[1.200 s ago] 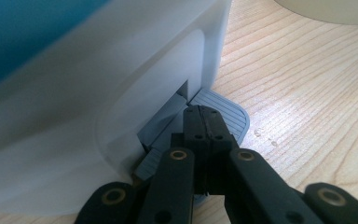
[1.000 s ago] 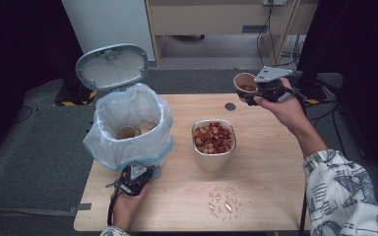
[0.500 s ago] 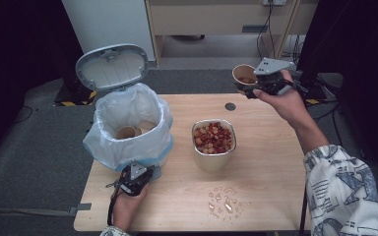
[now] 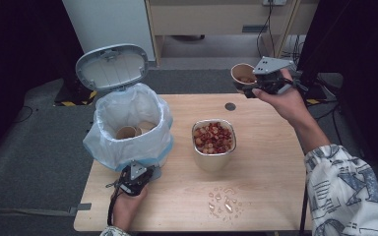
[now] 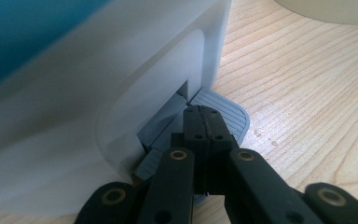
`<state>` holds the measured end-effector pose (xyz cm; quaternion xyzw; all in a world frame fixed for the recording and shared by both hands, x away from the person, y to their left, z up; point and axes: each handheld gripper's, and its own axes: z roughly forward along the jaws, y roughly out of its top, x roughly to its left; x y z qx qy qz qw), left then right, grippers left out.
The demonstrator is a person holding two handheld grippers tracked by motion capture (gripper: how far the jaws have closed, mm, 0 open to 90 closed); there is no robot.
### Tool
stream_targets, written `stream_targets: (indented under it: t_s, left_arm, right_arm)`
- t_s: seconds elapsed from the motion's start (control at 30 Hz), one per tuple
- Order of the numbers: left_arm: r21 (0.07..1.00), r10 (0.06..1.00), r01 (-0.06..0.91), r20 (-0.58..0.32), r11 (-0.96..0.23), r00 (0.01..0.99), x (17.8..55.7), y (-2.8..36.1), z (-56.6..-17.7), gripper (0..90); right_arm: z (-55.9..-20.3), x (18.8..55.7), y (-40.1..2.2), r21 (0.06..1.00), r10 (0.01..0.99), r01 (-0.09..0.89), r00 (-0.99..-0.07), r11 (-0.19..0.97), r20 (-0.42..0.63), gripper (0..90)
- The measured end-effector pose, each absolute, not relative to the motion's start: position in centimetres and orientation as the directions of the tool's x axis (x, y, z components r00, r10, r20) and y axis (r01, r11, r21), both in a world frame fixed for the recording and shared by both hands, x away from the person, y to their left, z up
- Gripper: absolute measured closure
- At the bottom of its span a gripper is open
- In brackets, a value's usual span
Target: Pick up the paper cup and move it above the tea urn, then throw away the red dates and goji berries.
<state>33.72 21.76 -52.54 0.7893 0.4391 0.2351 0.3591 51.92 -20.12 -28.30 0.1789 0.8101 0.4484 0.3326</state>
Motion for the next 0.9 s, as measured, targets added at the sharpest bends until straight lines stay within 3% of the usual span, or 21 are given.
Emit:
stream_targets:
  t_s: [0.9]
  left_arm:
    - [0.773,0.862,0.524,0.058,-0.358,0.504,33.7,21.7,-52.5,89.3]
  right_arm:
    - [-27.2,51.4,-19.6,0.837,0.566,-0.034,-0.721,0.546,-0.399,37.1]
